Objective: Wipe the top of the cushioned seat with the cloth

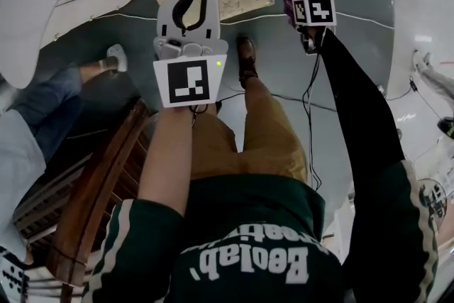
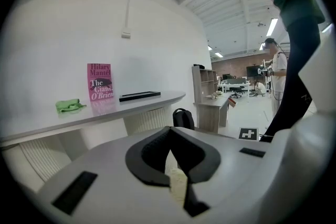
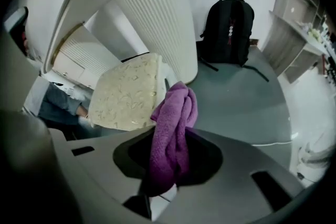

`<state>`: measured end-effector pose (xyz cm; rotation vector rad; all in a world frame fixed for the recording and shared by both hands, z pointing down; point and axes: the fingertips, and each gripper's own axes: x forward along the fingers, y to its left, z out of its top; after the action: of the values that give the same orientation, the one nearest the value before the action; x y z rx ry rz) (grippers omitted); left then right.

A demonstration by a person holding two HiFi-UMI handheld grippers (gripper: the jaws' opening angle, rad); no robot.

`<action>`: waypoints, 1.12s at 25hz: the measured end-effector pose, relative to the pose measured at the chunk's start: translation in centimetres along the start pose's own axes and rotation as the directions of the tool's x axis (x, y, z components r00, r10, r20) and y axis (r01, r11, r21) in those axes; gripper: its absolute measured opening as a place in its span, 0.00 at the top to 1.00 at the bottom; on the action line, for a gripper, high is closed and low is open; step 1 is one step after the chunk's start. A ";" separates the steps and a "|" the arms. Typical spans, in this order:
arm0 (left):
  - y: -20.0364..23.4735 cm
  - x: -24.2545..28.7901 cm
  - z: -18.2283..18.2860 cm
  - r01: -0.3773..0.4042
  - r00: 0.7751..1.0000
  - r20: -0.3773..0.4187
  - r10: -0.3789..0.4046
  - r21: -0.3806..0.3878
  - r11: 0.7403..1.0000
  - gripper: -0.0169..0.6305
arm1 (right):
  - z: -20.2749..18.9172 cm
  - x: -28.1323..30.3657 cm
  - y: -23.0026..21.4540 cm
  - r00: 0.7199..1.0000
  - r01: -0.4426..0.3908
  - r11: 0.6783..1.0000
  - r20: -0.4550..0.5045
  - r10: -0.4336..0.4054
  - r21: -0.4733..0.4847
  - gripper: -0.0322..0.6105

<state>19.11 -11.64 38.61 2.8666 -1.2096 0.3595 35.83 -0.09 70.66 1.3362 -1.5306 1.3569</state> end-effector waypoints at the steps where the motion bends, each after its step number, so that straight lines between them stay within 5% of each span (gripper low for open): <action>1: -0.3 0.1 0.0 0.009 1.000 0.001 -0.009 0.009 1.000 0.95 | -0.3 0.2 1.2 0.999 -0.050 0.999 -0.005 0.050 -0.001 0.80; 4: -1.3 0.1 0.3 0.039 0.999 0.012 -0.039 0.033 0.999 0.95 | -1.6 0.4 3.7 0.991 -0.134 0.990 -0.025 0.133 -0.043 0.79; 14: 1.7 -3.7 -0.6 -0.012 0.999 0.031 0.012 -0.005 1.000 0.95 | -1.0 -1.2 6.5 0.993 -0.105 0.992 0.038 0.108 -0.064 0.79; 19: 5.6 -7.5 -2.4 -0.061 0.998 0.021 0.062 -0.023 0.998 0.95 | -0.7 -0.5 14.3 0.982 -0.171 0.978 0.054 0.178 -0.120 0.79; 28: 15.2 -14.0 -5.3 -0.157 0.988 -0.010 0.157 -0.012 0.988 0.95 | -1.7 4.1 32.0 0.950 -0.313 0.925 -0.054 0.309 -0.215 0.79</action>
<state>-2.19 -11.92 39.58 2.7633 -1.4345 0.3647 3.82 -1.82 66.52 0.9693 -1.8801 1.3313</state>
